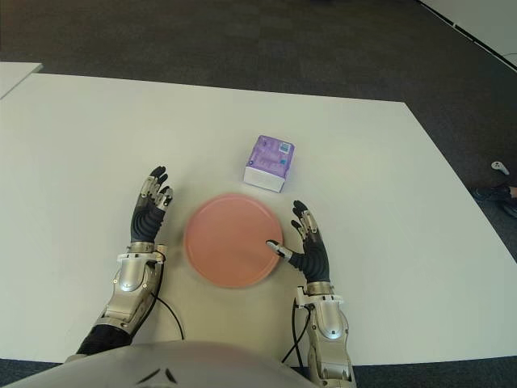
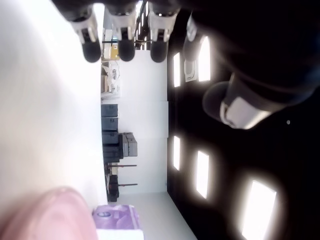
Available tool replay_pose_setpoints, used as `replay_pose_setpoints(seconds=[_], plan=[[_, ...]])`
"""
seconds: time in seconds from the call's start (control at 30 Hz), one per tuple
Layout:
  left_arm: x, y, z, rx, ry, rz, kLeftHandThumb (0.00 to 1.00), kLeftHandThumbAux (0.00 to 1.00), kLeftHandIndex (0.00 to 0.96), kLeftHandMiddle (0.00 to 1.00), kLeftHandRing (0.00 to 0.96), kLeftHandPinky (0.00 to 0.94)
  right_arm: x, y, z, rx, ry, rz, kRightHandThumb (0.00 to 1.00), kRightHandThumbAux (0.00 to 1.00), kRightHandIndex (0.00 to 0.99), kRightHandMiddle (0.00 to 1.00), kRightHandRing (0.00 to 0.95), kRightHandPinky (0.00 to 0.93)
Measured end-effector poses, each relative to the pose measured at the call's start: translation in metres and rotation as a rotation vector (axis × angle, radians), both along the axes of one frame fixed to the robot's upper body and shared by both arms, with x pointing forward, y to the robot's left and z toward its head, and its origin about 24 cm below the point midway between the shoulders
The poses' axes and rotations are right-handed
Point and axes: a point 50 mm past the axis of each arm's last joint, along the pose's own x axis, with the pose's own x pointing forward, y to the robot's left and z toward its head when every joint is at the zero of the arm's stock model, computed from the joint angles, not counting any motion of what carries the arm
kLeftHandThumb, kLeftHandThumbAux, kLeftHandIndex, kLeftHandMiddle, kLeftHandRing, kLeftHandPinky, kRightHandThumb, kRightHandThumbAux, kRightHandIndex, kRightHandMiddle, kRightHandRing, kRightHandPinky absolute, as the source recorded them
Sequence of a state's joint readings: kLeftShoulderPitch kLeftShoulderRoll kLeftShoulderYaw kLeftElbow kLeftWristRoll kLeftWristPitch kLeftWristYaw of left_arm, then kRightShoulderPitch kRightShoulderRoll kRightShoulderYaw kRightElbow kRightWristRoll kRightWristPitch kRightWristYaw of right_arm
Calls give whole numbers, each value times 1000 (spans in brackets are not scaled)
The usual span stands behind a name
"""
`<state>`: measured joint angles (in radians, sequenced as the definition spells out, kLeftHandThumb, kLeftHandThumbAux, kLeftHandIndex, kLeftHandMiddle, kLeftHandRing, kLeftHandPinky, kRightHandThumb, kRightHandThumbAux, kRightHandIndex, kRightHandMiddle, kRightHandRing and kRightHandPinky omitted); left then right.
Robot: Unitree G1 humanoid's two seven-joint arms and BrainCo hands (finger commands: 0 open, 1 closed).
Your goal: Put the tissue paper into the plate.
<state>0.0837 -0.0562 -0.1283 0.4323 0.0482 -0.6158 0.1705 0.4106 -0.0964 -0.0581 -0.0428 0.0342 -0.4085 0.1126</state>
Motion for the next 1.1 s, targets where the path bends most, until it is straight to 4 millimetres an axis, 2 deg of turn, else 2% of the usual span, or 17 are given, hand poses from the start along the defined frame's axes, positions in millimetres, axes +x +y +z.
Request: replay_pose_setpoints(seconds=[0.43,1.1], plan=[[-13,2,-4,5,59,-9,0,515,0,0,0,0,-1,0,0,5,3,-2,56,847,0,0,0,0],[-14,1,-4,16,61,2,0,507,0,0,0,0,-1,0,0,4,0,1,62,846,0,0,0,5]])
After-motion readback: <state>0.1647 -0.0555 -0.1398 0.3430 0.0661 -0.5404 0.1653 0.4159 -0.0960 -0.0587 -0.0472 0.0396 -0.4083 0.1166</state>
